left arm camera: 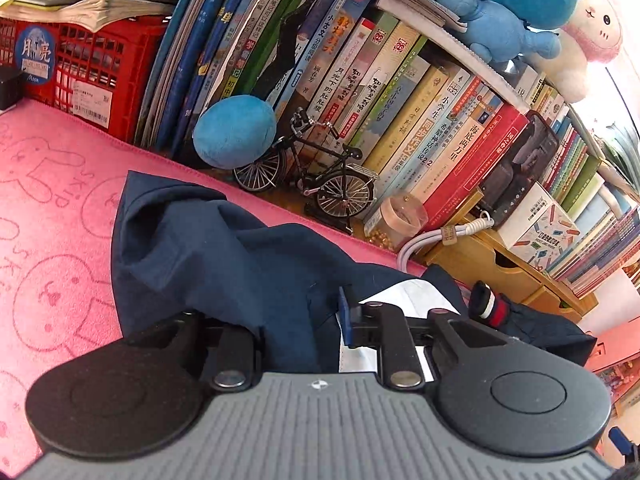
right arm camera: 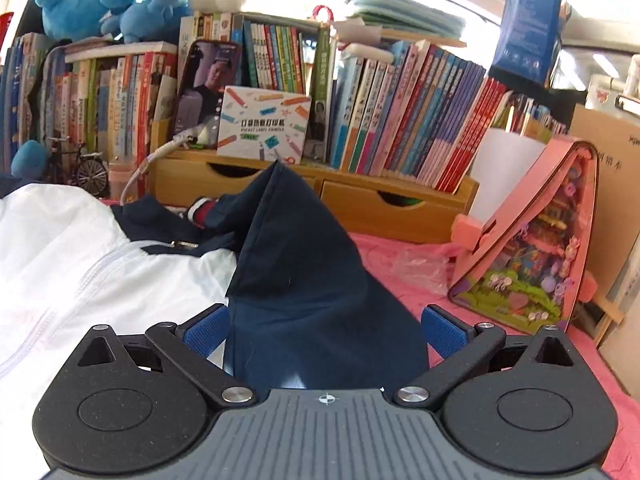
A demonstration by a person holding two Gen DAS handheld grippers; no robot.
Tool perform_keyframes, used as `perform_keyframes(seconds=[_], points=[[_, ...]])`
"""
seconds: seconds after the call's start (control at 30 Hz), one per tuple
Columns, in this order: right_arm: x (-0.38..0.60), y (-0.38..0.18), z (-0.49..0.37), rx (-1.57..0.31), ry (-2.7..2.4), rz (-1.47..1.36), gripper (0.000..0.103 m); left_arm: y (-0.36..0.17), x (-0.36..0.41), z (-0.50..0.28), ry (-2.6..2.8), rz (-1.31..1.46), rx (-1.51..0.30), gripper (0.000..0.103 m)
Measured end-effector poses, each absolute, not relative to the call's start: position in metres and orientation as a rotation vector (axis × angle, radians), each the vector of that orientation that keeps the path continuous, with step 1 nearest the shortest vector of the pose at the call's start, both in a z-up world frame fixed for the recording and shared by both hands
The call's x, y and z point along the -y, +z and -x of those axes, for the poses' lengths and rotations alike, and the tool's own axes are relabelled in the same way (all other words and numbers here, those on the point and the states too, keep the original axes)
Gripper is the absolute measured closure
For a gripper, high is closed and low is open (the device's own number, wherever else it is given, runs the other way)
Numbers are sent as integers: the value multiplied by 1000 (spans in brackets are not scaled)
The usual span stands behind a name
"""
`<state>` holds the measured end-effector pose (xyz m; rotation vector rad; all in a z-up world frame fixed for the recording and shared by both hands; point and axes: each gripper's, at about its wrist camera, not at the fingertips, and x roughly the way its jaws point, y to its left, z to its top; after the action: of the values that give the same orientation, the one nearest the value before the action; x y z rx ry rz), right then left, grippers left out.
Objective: Fold clothes
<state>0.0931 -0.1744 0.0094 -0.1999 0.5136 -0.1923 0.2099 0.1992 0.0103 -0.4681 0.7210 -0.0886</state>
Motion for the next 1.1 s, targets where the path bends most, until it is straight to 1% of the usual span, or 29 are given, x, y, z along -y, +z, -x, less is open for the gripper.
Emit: perform_keyframes(seconds=[0.07, 0.13, 0.17, 0.2, 0.23, 0.27, 0.33, 0.4, 0.43, 0.47, 0.5, 0.53, 0.57, 0.6, 0.63, 0.67, 0.73, 0.87, 0.9, 0.93, 0.97, 1.0, 1.1], points=[[171, 3, -129, -607, -164, 232, 0, 25, -205, -206, -56, 475, -672, 98], [169, -5, -163, -707, -166, 268, 1, 46, -217, -197, -27, 490, -601, 99], [170, -7, -173, -725, -176, 270, 12, 56, -223, -193, -13, 497, -566, 99], [171, -5, -177, -719, -201, 265, 25, 69, -232, -186, 12, 494, -528, 99], [172, -1, -179, -709, -230, 260, 70, 82, -242, -179, 39, 487, -489, 100], [176, 6, -175, -659, -271, 248, 89, 99, -254, -170, 72, 482, -439, 100], [189, 22, -167, -578, -333, 211, 88, 125, -278, -148, 146, 459, -343, 100], [207, 37, -160, -536, -363, 162, 84, 134, -292, -139, 212, 362, -343, 97], [215, 40, -161, -561, -356, 135, 72, 130, -297, -142, 237, 328, -409, 93], [224, 41, -158, -596, -327, 93, 57, 123, -303, -145, 257, 300, -485, 80], [232, 41, -154, -631, -296, 49, 52, 117, -308, -149, 277, 270, -561, 72], [235, 39, -144, -643, -256, 19, 45, 107, -314, -148, 272, 265, -620, 63], [237, 37, -132, -651, -214, -9, 35, 96, -321, -145, 260, 265, -674, 57], [234, 35, -118, -654, -151, -19, 29, 87, -325, -138, 237, 268, -696, 52], [230, 32, -104, -655, -85, -26, 17, 78, -328, -129, 211, 272, -709, 38], [223, 31, -83, -654, -8, -19, 9, 69, -330, -115, 183, 268, -718, 23], [209, 28, -44, -645, 126, -1, 5, 59, -328, -87, 146, 218, -721, 15], [190, 22, 25, -617, 337, 33, 0, 45, -318, -11, 68, 109, -741, 13], [185, 20, 42, -609, 389, 42, 0, 44, -317, 6, 46, 92, -733, 12], [181, 17, 55, -591, 420, 68, 0, 42, -314, 26, 21, 68, -720, 9], [173, 13, 68, -578, 438, 117, 0, 41, -310, 47, -5, 42, -706, 3], [165, 9, 80, -564, 455, 169, 0, 39, -302, 64, -37, 3, -699, 1], [127, -10, 101, -519, 414, 383, 0, 29, -274, 104, -118, -131, -684, 0]])
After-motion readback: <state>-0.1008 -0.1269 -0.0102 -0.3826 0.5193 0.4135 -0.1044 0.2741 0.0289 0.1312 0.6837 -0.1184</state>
